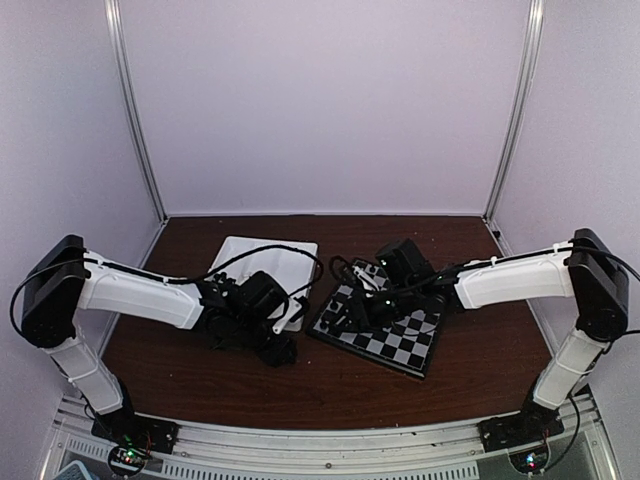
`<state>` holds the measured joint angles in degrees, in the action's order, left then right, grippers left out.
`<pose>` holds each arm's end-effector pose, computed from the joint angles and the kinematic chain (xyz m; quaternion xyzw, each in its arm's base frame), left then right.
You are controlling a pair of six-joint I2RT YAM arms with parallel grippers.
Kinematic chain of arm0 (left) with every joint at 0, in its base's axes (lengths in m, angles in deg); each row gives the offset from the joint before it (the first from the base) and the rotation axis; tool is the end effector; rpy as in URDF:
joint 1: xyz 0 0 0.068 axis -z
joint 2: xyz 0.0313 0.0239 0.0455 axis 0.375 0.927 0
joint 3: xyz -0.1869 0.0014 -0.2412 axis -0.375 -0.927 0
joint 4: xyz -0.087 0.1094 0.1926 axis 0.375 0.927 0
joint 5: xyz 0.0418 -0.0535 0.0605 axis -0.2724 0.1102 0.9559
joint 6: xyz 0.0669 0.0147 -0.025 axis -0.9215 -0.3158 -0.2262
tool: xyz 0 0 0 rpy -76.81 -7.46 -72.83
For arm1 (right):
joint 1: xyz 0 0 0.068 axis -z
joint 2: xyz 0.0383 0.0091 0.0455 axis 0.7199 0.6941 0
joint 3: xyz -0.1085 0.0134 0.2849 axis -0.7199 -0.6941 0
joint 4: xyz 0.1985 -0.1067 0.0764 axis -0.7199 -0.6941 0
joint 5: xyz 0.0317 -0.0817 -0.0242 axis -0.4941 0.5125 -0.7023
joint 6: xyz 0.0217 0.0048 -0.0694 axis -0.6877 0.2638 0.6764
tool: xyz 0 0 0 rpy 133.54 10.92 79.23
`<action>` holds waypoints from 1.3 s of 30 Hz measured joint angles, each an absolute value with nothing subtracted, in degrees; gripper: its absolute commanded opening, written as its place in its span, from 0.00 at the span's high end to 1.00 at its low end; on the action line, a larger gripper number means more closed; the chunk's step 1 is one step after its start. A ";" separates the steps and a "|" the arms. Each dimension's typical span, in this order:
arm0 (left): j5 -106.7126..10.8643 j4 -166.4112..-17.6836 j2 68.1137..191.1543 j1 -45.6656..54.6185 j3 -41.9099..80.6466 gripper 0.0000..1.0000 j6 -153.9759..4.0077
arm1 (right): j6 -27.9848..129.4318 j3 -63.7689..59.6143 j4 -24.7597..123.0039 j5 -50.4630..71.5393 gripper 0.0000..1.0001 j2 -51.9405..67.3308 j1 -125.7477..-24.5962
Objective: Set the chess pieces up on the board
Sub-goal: Pick up the chess piece at the center of the board.
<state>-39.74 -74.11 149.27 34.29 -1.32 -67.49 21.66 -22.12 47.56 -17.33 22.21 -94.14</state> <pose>0.1748 -0.2624 0.1858 0.3082 0.9140 -0.1619 0.2084 0.2058 0.2821 0.2314 -0.2156 0.8525 0.4655 0.1005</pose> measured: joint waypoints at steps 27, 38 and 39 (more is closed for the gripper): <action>-42.84 -73.04 148.62 35.08 -3.72 0.54 -70.79 | 22.40 -22.12 46.47 -16.50 0.63 21.97 -94.14; -41.90 -73.08 152.75 35.08 -0.81 0.67 -73.24 | 22.91 -22.03 45.60 -16.19 0.63 21.75 -94.14; -41.71 -73.10 153.01 35.08 -0.53 0.67 -73.37 | 22.91 -22.03 45.60 -16.15 0.63 21.68 -94.14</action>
<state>-41.71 -73.10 153.01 35.08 -0.53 -73.37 22.91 -22.03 45.60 -16.15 21.68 -94.14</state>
